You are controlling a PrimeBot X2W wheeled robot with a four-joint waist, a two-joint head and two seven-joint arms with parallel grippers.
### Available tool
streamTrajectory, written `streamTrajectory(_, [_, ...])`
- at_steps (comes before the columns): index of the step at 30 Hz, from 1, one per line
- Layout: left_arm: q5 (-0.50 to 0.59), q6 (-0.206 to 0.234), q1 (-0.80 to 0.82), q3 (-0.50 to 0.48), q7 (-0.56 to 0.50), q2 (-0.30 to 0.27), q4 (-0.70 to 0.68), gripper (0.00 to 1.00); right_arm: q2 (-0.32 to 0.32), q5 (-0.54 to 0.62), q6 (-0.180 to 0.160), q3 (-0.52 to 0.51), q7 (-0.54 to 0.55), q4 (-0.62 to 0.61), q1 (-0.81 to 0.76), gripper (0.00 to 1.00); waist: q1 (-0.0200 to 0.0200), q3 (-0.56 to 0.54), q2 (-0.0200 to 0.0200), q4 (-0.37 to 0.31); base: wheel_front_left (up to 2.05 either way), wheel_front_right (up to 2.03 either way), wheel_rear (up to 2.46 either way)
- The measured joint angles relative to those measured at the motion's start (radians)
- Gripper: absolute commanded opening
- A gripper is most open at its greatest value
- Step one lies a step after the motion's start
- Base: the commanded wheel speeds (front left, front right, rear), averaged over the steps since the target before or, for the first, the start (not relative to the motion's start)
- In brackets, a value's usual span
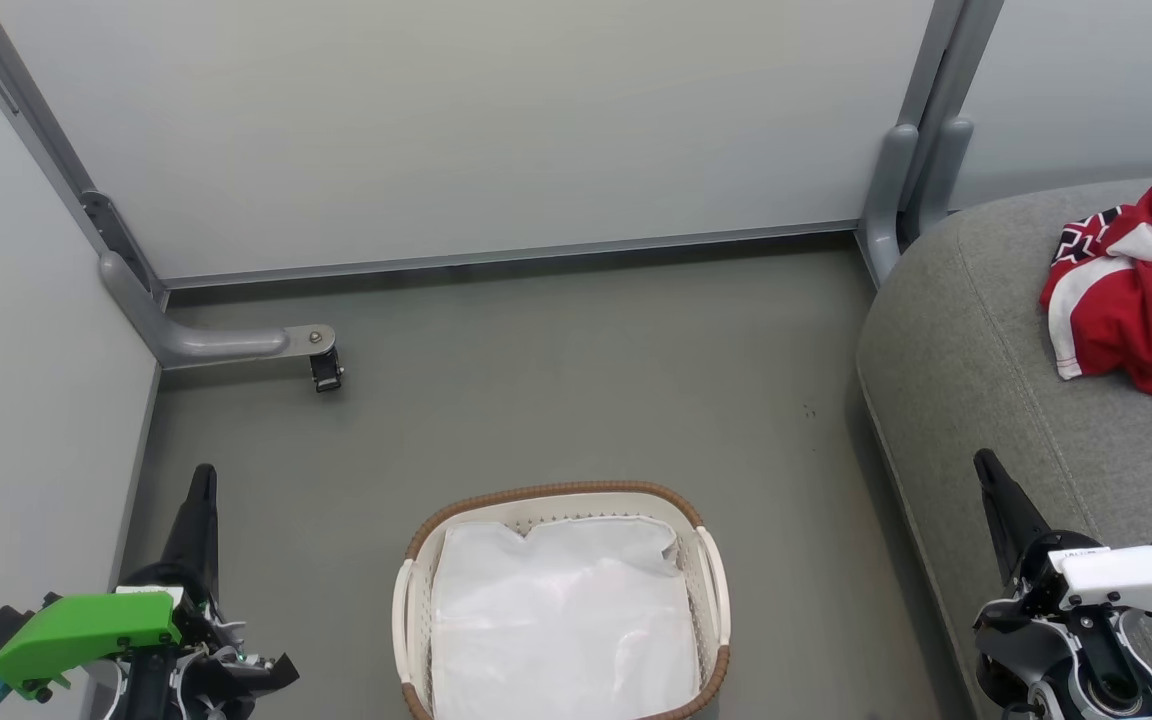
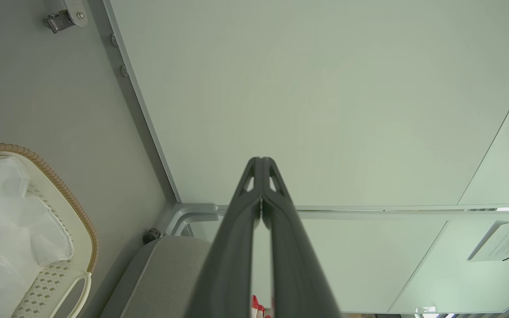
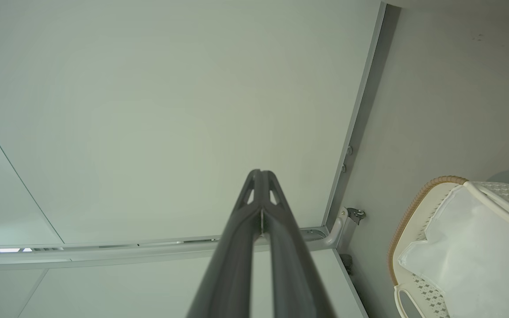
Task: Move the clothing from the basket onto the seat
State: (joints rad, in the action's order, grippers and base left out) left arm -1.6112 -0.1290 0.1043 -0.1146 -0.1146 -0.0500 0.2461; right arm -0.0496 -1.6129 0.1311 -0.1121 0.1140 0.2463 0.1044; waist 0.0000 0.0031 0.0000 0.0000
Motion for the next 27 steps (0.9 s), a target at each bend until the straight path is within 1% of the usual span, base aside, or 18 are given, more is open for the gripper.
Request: streamTrajectory(27, [0.000,0.000,0.000,0.000,0.000,0.000,0.000,0.00,0.000,0.000,0.000,-0.001,0.000,0.000,0.000,0.00,0.0000,0.000,0.0000,0.000,0.00,0.00,0.00])
